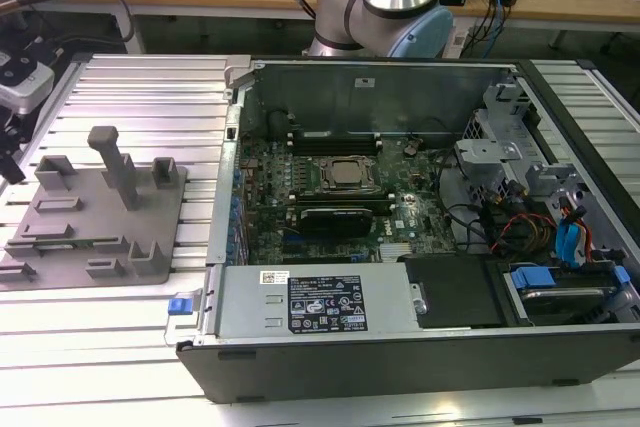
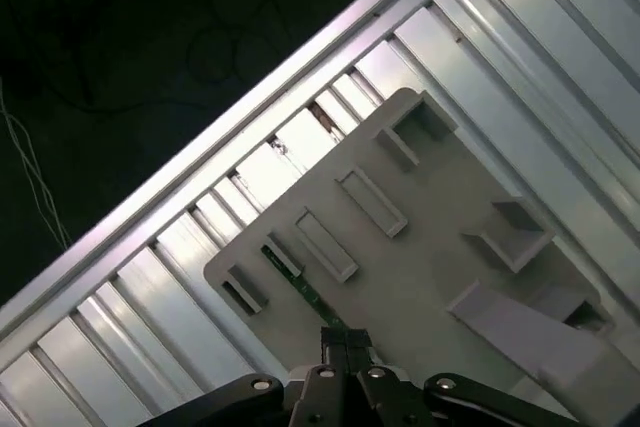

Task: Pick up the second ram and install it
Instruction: 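Pick up the second ram and move it above second insertion slot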

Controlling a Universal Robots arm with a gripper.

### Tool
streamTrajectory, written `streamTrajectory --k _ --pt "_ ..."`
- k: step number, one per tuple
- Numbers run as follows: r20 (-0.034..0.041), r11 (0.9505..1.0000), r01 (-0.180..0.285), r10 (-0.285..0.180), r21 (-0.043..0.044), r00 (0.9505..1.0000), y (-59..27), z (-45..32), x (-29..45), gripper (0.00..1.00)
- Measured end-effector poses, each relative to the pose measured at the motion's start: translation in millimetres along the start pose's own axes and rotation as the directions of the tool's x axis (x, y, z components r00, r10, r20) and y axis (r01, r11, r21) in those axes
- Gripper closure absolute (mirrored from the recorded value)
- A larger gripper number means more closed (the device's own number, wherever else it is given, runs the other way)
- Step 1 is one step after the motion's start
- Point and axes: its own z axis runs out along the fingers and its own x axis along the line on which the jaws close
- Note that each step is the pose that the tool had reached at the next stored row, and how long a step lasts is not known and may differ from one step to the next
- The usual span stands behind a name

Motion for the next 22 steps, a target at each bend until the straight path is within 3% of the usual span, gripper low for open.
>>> streamTrajectory --k 4,5,9,10,13,14,15,17,18,20,21,22 --pt "-0.0027 0.9970 0.078 -0.078 0.0013 0.9970 0.0 1.2 0.0 0.92" --pt "-0.0046 0.9913 0.131 -0.131 0.0020 0.9913 0.0 2.0 0.0 0.92" --pt "-0.0073 0.9791 0.203 -0.203 0.0028 0.9791 -0.1 3.0 0.0 0.92" --pt "-0.0087 0.9709 0.239 -0.239 0.0031 0.9709 -0.1 3.4 -0.1 0.92" --pt "-0.0125 0.9410 0.338 -0.338 0.0039 0.9409 -0.1 4.2 -0.1 0.92" --pt "-0.0140 0.9258 0.378 -0.378 0.0041 0.9257 -0.1 4.5 -0.1 0.92" --pt "-0.0152 0.9145 0.405 -0.405 0.0042 0.9144 -0.1 4.6 -0.1 0.92" --pt "-0.0165 0.8986 0.439 -0.439 0.0043 0.8985 -0.2 4.8 -0.1 0.92" --pt "-0.0178 0.8841 0.467 -0.467 0.0043 0.8840 -0.1 4.9 -0.1 0.92" --pt "-0.0206 0.8468 0.532 -0.532 0.0041 0.8467 -0.2 5.1 -0.1 0.92" --pt "-0.0220 0.8258 0.564 -0.564 0.0040 0.8256 -0.2 5.4 -0.1 0.92" --pt "-0.0225 0.8186 0.574 -0.574 0.0040 0.8184 -0.2 5.6 -0.1 0.92"
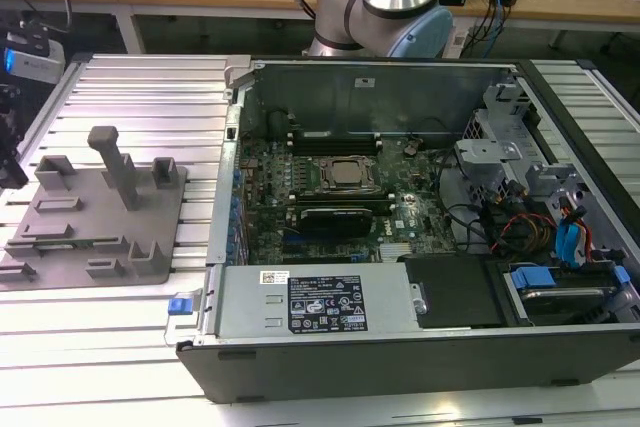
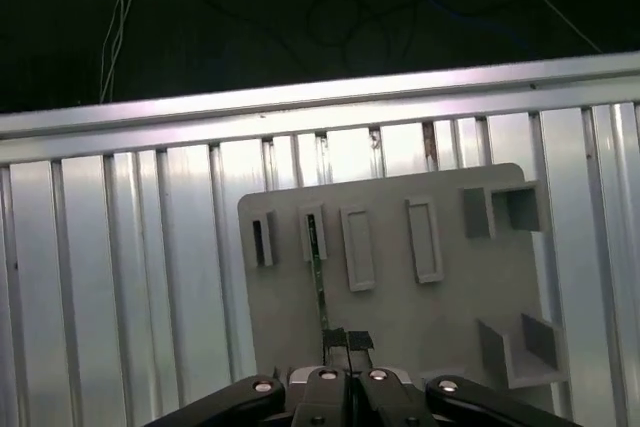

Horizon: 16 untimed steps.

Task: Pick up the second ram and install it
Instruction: 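Pick up the second ram and move it above second insertion slot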

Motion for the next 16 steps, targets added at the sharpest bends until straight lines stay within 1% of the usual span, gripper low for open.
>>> streamTrajectory --k 3,4,5,6,9,10,15,16 --pt "-0.0011 0.9994 0.035 -0.035 0.0007 0.9994 0.0 0.8 0.0 0.92" --pt "-0.0014 0.9991 0.042 -0.042 0.0008 0.9991 -0.1 3.2 0.0 0.92" --pt "-0.0016 0.9991 0.043 -0.043 0.0001 0.9991 -0.2 7.5 -0.1 0.92" --pt "-0.0015 0.9991 0.043 -0.043 0.0001 0.9991 -0.3 9.5 -0.2 0.92" --pt "-0.0016 0.9991 0.043 -0.043 -0.0001 0.9991 -0.4 9.8 -0.2 0.92" --pt "-0.0013 0.9991 0.043 -0.043 0.0003 0.9991 -0.4 12.2 -0.2 0.92" --pt "-0.0015 0.9991 0.043 -0.043 0.0000 0.9991 -1.0 30.6 -0.5 0.92" --pt "-0.0014 0.9991 0.043 -0.043 0.0000 0.9991 -1.1 32.5 -0.6 0.92"
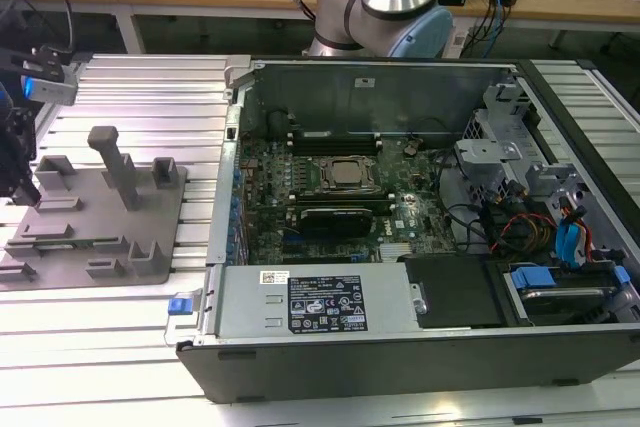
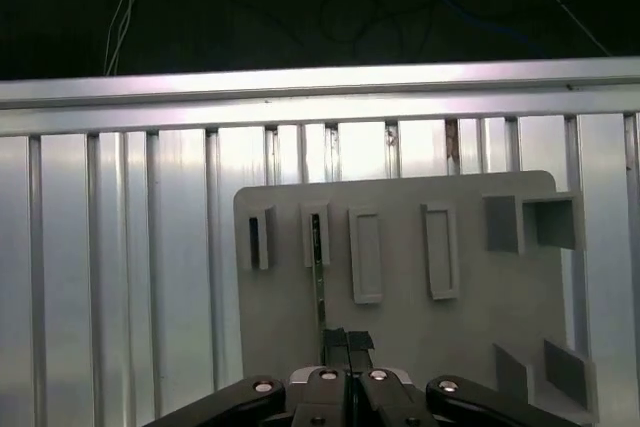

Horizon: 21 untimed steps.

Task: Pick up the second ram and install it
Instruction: 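Pick up the second ram and move it above second insertion slot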

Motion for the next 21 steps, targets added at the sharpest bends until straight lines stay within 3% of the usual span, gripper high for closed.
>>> streamTrajectory --k 3,8,16,21 --pt "-0.0001 1.0000 0.000 0.000 0.0000 1.0000 -0.2 6.3 -0.1 0.92" --pt "-0.0001 1.0000 0.000 0.000 0.0000 1.0000 -0.5 25.5 0.4 0.92" --pt "-0.0002 1.0000 0.000 0.000 -0.0002 1.0000 -0.8 35.2 0.6 0.92" --pt "0.0004 1.0000 0.001 -0.001 0.0000 1.0000 -1.3 41.2 8.2 0.92"
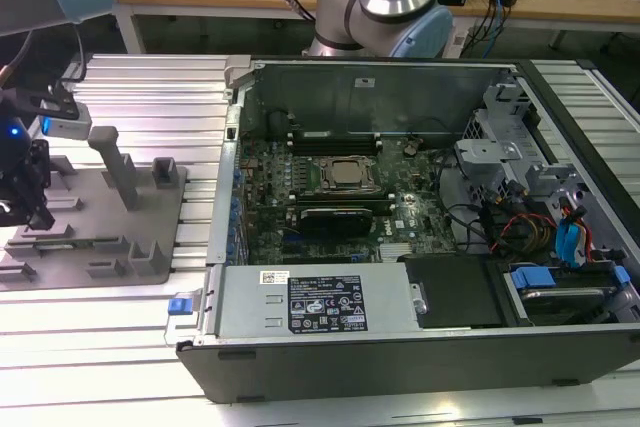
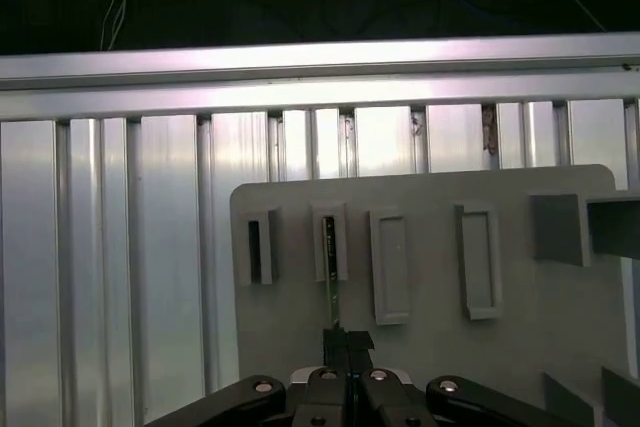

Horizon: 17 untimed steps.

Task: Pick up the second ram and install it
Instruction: 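Pick up the second ram and move it above second insertion slot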

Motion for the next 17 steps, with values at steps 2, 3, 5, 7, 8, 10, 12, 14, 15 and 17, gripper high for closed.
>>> streamTrajectory --k 2,3,5,7,8,10,12,14,15,17 --pt "0.0000 1.0000 0.001 -0.001 -0.0001 1.0000 0.0 2.3 1.1 0.92" --pt "0.0001 1.0000 0.001 -0.001 -0.0001 1.0000 -0.1 2.3 1.1 0.92" --pt "0.0000 1.0000 0.001 -0.001 -0.0001 1.0000 -0.1 2.3 1.1 0.92" --pt "0.0000 1.0000 0.001 -0.001 -0.0001 1.0000 -0.1 2.3 1.2 0.92" --pt "0.0000 1.0000 0.001 -0.001 -0.0001 1.0000 -0.1 2.3 1.2 0.91" --pt "0.0000 1.0000 0.001 -0.001 -0.0001 1.0000 -0.1 2.3 1.2 0.79" --pt "0.0000 1.0000 0.001 -0.001 -0.0001 1.0000 -0.1 2.4 1.2 0.72" --pt "-0.0003 0.9998 0.018 -0.018 0.0008 0.9998 -0.2 3.5 1.2 0.72" --pt "-0.0006 0.9997 0.025 -0.025 0.0008 0.9997 -0.2 4.5 1.1 0.72" --pt "-0.0015 0.9989 0.046 -0.046 0.0010 0.9989 -0.4 9.9 1.0 0.72"
